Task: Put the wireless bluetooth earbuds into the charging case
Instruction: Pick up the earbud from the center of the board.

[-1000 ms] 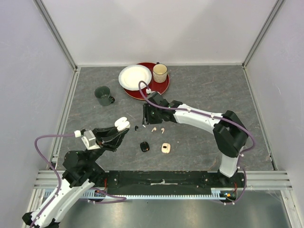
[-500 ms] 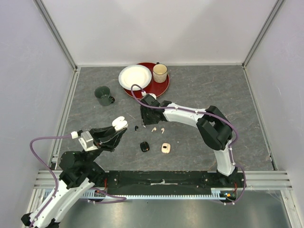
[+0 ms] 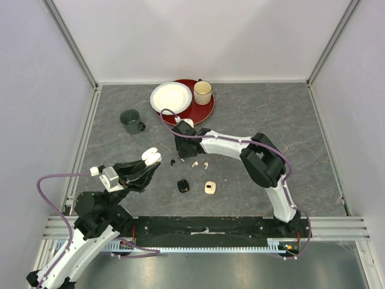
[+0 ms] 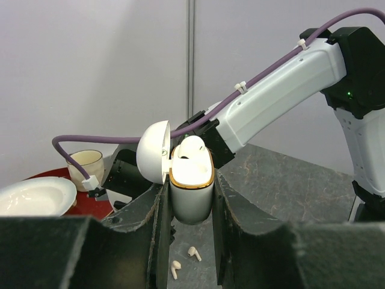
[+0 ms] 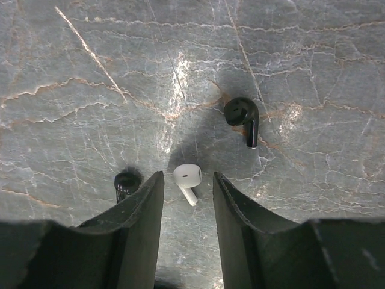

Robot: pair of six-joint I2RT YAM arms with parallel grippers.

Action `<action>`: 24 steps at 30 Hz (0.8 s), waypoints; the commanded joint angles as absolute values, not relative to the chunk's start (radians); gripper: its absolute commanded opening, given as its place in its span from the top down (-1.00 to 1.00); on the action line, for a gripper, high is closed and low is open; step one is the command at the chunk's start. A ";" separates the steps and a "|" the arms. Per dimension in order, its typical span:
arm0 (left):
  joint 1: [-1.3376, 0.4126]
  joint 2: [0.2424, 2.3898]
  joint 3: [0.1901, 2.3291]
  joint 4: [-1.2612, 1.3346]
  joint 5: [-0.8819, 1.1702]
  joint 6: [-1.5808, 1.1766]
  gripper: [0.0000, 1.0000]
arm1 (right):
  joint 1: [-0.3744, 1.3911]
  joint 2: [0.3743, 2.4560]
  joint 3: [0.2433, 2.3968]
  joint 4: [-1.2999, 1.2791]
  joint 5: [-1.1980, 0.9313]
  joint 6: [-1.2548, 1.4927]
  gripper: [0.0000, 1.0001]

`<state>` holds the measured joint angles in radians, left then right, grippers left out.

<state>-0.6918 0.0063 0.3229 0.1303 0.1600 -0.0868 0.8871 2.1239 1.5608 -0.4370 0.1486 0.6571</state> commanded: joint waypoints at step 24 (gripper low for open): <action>-0.692 -0.051 0.359 0.115 0.147 -0.046 0.95 | 0.927 2.192 1.641 -0.514 0.267 0.611 0.50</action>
